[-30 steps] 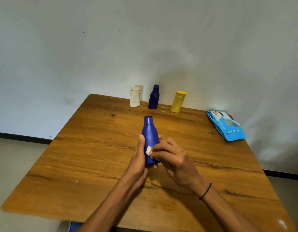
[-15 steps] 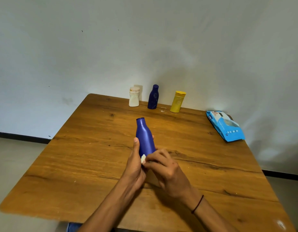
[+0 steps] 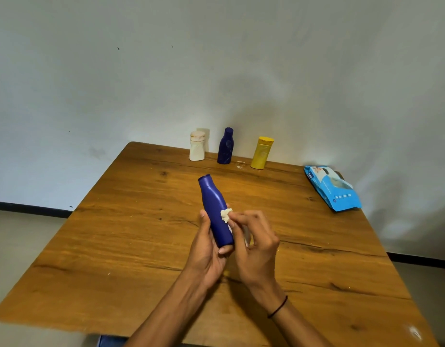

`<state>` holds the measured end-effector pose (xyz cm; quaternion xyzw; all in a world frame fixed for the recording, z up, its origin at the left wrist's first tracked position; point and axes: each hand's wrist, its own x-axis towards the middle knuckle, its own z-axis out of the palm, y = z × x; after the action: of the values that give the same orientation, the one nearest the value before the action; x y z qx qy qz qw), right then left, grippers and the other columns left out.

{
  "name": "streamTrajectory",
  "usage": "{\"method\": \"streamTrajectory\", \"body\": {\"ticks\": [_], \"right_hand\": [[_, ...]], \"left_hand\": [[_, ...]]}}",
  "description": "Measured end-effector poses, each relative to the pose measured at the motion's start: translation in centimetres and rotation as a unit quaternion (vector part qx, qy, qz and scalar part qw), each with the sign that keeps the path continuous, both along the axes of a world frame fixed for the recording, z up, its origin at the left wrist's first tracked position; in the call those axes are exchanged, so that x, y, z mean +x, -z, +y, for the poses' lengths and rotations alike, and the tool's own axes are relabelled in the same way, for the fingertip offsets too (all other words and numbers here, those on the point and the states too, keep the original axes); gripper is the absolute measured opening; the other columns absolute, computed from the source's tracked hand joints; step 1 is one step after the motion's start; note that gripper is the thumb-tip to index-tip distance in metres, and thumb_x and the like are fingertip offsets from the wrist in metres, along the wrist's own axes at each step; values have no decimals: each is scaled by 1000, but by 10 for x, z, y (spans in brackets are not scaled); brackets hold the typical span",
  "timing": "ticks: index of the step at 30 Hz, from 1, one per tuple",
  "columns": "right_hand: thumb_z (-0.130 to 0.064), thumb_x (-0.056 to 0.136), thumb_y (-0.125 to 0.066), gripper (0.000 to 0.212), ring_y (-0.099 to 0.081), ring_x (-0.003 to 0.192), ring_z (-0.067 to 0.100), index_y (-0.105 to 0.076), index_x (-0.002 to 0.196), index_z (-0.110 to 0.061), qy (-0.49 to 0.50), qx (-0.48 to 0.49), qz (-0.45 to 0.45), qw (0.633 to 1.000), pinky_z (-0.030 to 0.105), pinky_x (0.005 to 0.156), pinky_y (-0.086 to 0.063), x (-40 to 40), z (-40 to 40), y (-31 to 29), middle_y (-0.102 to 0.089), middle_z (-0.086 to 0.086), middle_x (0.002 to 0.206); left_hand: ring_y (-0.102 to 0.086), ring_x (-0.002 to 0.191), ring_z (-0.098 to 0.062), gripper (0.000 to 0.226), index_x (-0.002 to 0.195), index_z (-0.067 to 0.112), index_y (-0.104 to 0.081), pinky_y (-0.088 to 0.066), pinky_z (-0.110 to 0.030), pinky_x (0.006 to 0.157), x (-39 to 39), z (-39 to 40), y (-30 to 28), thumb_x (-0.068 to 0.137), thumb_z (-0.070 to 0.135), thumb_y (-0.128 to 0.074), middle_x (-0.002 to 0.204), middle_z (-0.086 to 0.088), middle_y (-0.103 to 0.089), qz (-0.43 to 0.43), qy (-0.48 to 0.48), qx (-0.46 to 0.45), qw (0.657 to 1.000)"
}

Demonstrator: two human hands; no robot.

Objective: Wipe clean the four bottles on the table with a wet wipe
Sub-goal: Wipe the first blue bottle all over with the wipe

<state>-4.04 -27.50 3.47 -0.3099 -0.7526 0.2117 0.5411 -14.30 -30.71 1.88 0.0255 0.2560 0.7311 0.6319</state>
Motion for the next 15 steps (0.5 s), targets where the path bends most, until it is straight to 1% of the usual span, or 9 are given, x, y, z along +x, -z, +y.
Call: {"method": "streamTrajectory", "body": {"ticks": [2, 4, 5, 7, 8, 9, 11, 13, 15], "right_hand": [[3, 92, -75, 17, -68, 96, 15, -77, 104, -9, 9, -46, 30, 998, 32, 74, -56, -3, -11, 3, -68, -1, 101], [1, 93, -75, 15, -69, 93, 15, -76, 101, -11, 7, -106, 80, 991, 27, 70, -57, -4, -16, 4, -68, -1, 99], [2, 92, -75, 15, -69, 93, 15, -76, 99, -12, 4, -130, 103, 986, 26, 71, -57, -5, -16, 4, -69, 0, 99], [2, 91, -76, 16, -70, 93, 17, -77, 97, -13, -4, -143, 115, 983, 33, 74, -57, -3, -14, 4, -70, -3, 97], [1, 91, -77, 16, -70, 93, 19, -77, 97, -13, -13, -138, 107, 985, 37, 75, -57, -2, -14, 4, -70, -4, 97], [1, 91, -77, 16, -70, 94, 19, -77, 98, -13, -27, -132, 97, 986, 38, 76, -58, -1, -14, 4, -70, -5, 97], [1, 90, -78, 16, -71, 95, 19, -78, 99, -12, -58, -129, 85, 986, 39, 79, -58, 0, -17, 3, -72, -4, 97], [2, 89, -78, 16, -71, 98, 20, -78, 99, -11, -74, -119, 73, 987, 38, 82, -58, -1, -20, 4, -73, -2, 98], [5, 89, -77, 16, -70, 100, 19, -77, 98, -9, -63, -85, 50, 993, 35, 83, -57, -1, -19, 8, -72, 0, 98]], "left_hand": [[-67, 63, -12, 58, 126, 10, -64, -39, -15, 35, 0, -1, -1, 103, 58, -40, 92, -11, -70, -17, 4, 6, 1000], [-67, 64, -13, 62, 122, 10, -66, -41, -17, 37, 3, -1, 1, 101, 62, -40, 91, -12, -70, 7, 4, -5, 1000], [-68, 66, -14, 66, 120, 11, -68, -45, -19, 42, 5, -1, 1, 99, 66, -39, 91, -12, -71, 31, 2, -15, 999], [-70, 78, -20, 74, 115, 11, -71, -54, -32, 64, 7, -1, 3, 92, 75, -41, 93, -12, -71, 86, -13, -28, 996], [-69, 83, -22, 77, 114, 11, -69, -54, -38, 74, 8, -1, 3, 88, 80, -45, 93, -12, -70, 112, -24, -29, 993], [-68, 85, -22, 78, 116, 11, -66, -54, -42, 80, 8, -1, 3, 85, 82, -54, 93, -10, -68, 138, -36, -34, 989], [-65, 84, -20, 75, 121, 14, -61, -55, -43, 82, 7, 0, 1, 78, 74, -75, 92, -6, -63, 177, -51, -52, 982], [-62, 81, -19, 61, 114, 17, -64, -54, -39, 79, 6, -1, -3, 76, 62, -84, 90, -4, -60, 134, -45, -49, 989], [-58, 78, -17, 45, 99, 16, -68, -50, -34, 79, 7, -2, -10, 84, 56, -80, 86, -4, -59, 39, -23, -36, 998]]}}
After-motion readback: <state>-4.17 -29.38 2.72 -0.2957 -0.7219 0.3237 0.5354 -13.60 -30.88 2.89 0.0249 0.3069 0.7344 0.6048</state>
